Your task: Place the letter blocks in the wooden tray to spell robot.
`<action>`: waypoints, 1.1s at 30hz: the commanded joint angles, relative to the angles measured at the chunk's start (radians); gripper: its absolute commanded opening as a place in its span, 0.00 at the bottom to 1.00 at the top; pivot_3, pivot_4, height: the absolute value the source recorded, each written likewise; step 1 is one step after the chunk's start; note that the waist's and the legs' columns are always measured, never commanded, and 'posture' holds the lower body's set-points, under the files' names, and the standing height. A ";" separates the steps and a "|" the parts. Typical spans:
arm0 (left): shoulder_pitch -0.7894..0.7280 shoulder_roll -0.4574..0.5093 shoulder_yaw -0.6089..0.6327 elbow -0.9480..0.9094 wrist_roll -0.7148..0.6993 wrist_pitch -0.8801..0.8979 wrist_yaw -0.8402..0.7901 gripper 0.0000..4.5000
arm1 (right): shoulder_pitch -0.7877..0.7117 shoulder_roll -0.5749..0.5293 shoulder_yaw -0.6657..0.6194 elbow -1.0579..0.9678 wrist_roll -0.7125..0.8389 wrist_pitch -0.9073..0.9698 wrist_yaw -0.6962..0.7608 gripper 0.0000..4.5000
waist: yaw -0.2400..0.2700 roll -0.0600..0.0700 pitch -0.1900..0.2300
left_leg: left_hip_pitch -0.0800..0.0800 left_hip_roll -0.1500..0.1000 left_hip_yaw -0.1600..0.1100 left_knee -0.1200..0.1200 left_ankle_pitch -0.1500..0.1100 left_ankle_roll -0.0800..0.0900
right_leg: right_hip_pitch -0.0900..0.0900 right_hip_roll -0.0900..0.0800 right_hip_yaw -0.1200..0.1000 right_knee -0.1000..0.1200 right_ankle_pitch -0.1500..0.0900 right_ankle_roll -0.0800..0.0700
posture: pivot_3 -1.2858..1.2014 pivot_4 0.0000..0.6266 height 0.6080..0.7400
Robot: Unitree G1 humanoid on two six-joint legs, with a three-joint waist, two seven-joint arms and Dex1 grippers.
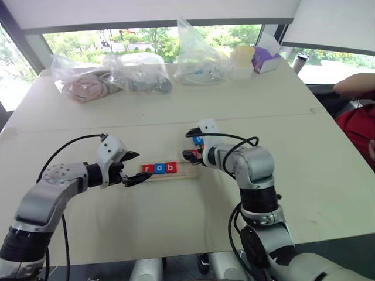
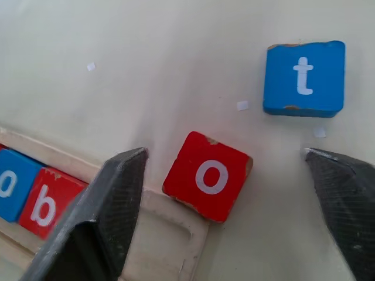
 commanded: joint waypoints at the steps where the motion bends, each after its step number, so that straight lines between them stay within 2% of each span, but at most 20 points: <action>1: -0.006 -0.011 0.022 -0.019 0.001 -0.024 0.013 1.00 | 0.050 0.019 0.097 0.066 0.018 0.009 0.017 0.58 | -0.007 -0.001 -0.002 | 0.000 0.000 0.000 0.000 0.000 0.000 | 0.000 0.000 0.000 0.000 0.000 0.000 | 0.52 0.24 1.00; 3: -0.006 -0.020 0.023 -0.020 -0.001 -0.026 0.020 1.00 | 0.033 0.017 0.082 0.121 0.000 -0.044 0.003 0.38 | -0.014 -0.002 -0.002 | 0.001 0.001 0.000 0.000 0.000 0.000 | 0.001 0.000 0.000 0.000 0.000 0.001 | 0.52 0.24 1.00; 4: -0.005 -0.023 0.024 -0.021 -0.002 -0.027 0.023 1.00 | 0.023 0.012 0.075 0.145 -0.009 -0.068 -0.003 0.32 | -0.016 -0.001 -0.002 | 0.001 0.001 0.000 -0.001 0.000 0.000 | 0.001 0.000 0.000 0.000 0.000 0.001 | 0.52 0.24 1.00; 6: -0.002 -0.026 0.030 -0.022 -0.001 -0.029 0.029 1.00 | -0.009 -0.005 0.030 0.167 -0.018 -0.108 -0.017 0.28 | -0.019 -0.002 -0.003 | 0.002 0.001 0.000 -0.001 0.000 0.000 | 0.001 0.001 0.000 0.000 0.000 0.001 | 0.52 0.24 1.00; 9: 0.003 -0.025 0.036 -0.024 -0.002 -0.029 0.034 1.00 | -0.045 -0.041 -0.031 0.155 -0.021 -0.142 -0.027 0.28 | -0.017 -0.001 -0.002 | 0.005 0.001 0.000 -0.001 0.000 0.000 | 0.004 0.001 0.000 0.000 0.000 -0.002 | 0.52 0.24 1.00; 12: 0.009 -0.021 0.039 -0.026 -0.002 -0.030 0.033 1.00 | -0.065 -0.080 -0.099 0.078 -0.005 -0.099 -0.020 0.28 | -0.001 0.001 -0.001 | 0.008 0.000 -0.001 -0.001 0.000 0.000 | 0.008 0.000 -0.001 -0.001 -0.001 -0.005 | 0.52 0.24 1.00; 16: 0.001 -0.009 0.027 -0.037 -0.009 -0.019 0.016 1.00 | -0.062 -0.158 -0.157 -0.136 0.047 0.072 0.030 0.28 | 0.010 0.001 0.000 | 0.001 -0.001 -0.001 0.001 0.000 0.000 | 0.004 -0.001 -0.001 -0.003 -0.001 -0.004 | 0.52 0.24 1.00; 18: -0.012 0.002 0.015 -0.046 -0.016 -0.010 -0.004 1.00 | -0.042 -0.183 -0.186 -0.241 0.068 0.163 0.044 0.28 | 0.009 0.001 -0.001 | -0.006 -0.001 0.000 0.001 0.000 0.000 | -0.003 -0.001 0.000 -0.003 0.001 0.003 | 0.52 0.24 1.00; 23: -0.079 0.029 -0.016 -0.084 -0.049 0.032 -0.058 1.00 | 0.141 -0.202 -0.244 -0.430 0.160 0.194 0.030 0.28 | 0.009 0.001 -0.001 | -0.005 -0.001 -0.002 -0.004 -0.001 0.002 | -0.003 -0.001 0.000 -0.003 -0.002 0.002 | 0.52 0.24 1.00; 26: -0.132 0.027 -0.036 -0.061 -0.040 0.035 -0.071 1.00 | 0.268 -0.175 -0.278 -0.491 0.211 0.194 -0.014 0.28 | 0.009 0.002 0.000 | -0.006 -0.001 -0.001 -0.004 -0.001 0.002 | -0.003 -0.001 0.000 -0.003 -0.003 0.003 | 0.52 0.24 1.00; 29: -0.159 0.024 -0.050 -0.042 -0.037 0.033 -0.082 1.00 | 0.326 -0.127 -0.304 -0.488 0.235 0.194 -0.072 0.28 | 0.004 0.002 0.000 | -0.004 -0.001 0.001 -0.003 -0.001 0.002 | -0.002 -0.001 0.000 -0.003 -0.005 0.006 | 0.52 0.24 1.00; 31: -0.167 0.022 -0.058 -0.030 -0.035 0.032 -0.089 1.00 | 0.333 -0.087 -0.320 -0.480 0.244 0.194 -0.112 0.51 | 0.004 0.002 0.000 | -0.003 -0.001 0.000 -0.002 -0.001 0.002 | -0.002 -0.001 0.000 -0.002 -0.005 0.003 | 0.52 0.24 1.00; 32: -0.167 0.025 -0.061 -0.027 -0.032 0.032 -0.094 1.00 | 0.328 -0.071 -0.326 -0.479 0.251 0.194 -0.130 0.58 | 0.005 0.002 0.000 | -0.002 -0.001 0.000 -0.002 -0.001 0.002 | -0.001 0.000 0.000 -0.002 -0.006 0.001 | 0.52 0.24 1.00; 33: -0.166 0.028 -0.062 -0.025 -0.030 0.031 -0.097 1.00 | 0.324 -0.061 -0.330 -0.479 0.262 0.194 -0.145 0.69 | 0.006 0.002 0.000 | -0.002 -0.001 -0.001 -0.002 -0.001 0.002 | -0.001 0.000 0.000 -0.002 -0.006 0.000 | 0.52 0.24 1.00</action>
